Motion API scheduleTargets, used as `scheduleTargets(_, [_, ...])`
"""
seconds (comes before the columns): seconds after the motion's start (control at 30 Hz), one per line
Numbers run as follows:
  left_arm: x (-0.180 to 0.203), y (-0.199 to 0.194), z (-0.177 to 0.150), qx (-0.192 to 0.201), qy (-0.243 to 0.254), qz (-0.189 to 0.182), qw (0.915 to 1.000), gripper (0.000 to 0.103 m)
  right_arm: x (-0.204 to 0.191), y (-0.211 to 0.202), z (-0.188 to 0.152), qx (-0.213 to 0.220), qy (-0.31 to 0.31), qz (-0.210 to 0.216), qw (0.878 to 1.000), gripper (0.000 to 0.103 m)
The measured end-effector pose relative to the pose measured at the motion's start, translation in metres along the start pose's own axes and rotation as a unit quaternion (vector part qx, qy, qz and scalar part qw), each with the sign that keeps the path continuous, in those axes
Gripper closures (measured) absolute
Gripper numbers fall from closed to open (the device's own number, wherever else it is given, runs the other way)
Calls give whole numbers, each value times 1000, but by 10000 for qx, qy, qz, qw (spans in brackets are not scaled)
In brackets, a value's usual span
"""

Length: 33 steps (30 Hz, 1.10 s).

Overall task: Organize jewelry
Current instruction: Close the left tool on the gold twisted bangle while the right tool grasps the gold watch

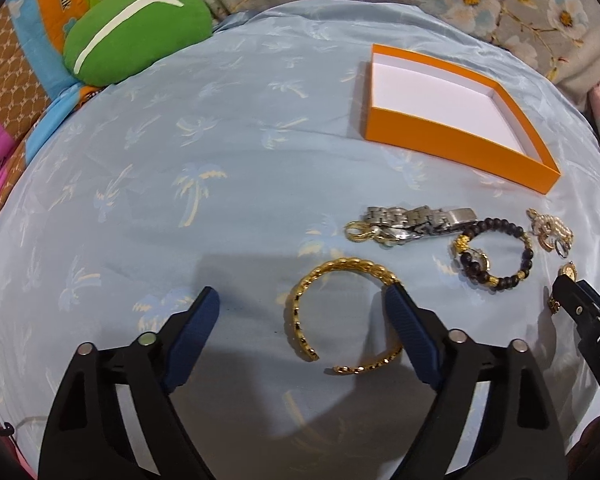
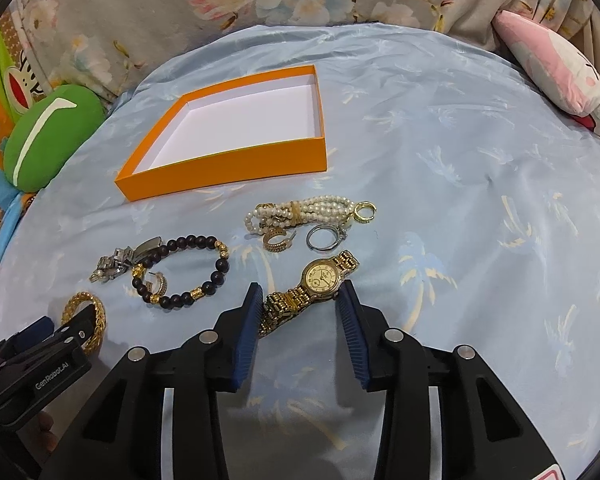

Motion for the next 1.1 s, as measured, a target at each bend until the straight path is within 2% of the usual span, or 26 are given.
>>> scheduleTargets(0.07, [3, -3, 1, 30, 64, -36, 10000, 47, -1, -8, 0, 135, -81, 10, 9999, 88])
scheduleTargets(0.1, [4, -5, 1, 40, 77, -68, 9999, 52, -2, -9, 0, 76, -121, 4, 9999, 92])
scheduleTargets(0.17, [6, -7, 1, 50, 114, -162, 9998, 68, -1, -8, -2, -40, -125, 30, 9999, 92])
scheduleTargets(0.3, [8, -11, -1, 40, 149, -271, 9995, 85, 11, -5, -7, -279, 71, 102, 9995, 92])
scheduleTargets(0.4, [9, -13, -4, 44, 115, -355, 9993, 91, 13, -9, -7, -295, 140, 151, 9994, 88])
scheduleTargets(0.47, [9, -14, -5, 39, 110, -386, 9992, 95, 12, -12, -5, -214, 144, 161, 9995, 70])
scheduleTargets(0.53, [9, -14, -6, 40, 101, -430, 9990, 97, 9, -12, -2, -134, 110, 145, 9997, 63])
scheduleTargets(0.8, [6, -20, -9, 81, 47, -627, 9980, 96, -2, 8, 3, -175, -123, -3, 9998, 64])
scheduleTargets(0.83, [5, -21, -10, 97, 31, -651, 9978, 95, -2, 9, 3, -159, -137, -13, 9998, 67])
scheduleTargets(0.87, [4, -21, -10, 104, 18, -660, 9978, 93, -2, 9, 4, -152, -143, -15, 9998, 79])
scheduleTargets(0.9, [3, -22, -11, 108, -1, -659, 9978, 89, -2, 10, 4, -165, -142, -15, 9998, 86])
scheduleTargets(0.93, [2, -22, -11, 115, -45, -666, 9977, 75, -1, 10, 4, -164, -129, -2, 9998, 89])
scheduleTargets(0.97, [2, -23, -11, 135, -81, -676, 9976, 67, 0, 10, 4, -174, -114, 15, 9998, 91])
scheduleTargets(1.0, [1, -23, -11, 160, -116, -672, 9975, 52, 1, 9, 4, -177, -98, 38, 9998, 92])
scheduleTargets(1.03, [1, -24, -10, 199, -142, -646, 9976, 44, 2, 8, 4, -175, -86, 55, 9998, 92])
scheduleTargets(1.1, [1, -23, -8, 204, -135, -599, 9979, 41, 4, 5, 4, -161, -59, 86, 9998, 92])
Point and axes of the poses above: each gripper's, at about its wrist camera, not at the fingertips, and y roughly the way its jaws point, x to its right, z to its top, the point moved 2 cm from there along y, roughly the way its jaws point, and after that the axes turned 15 degrees about y, right-handed, at the moved point
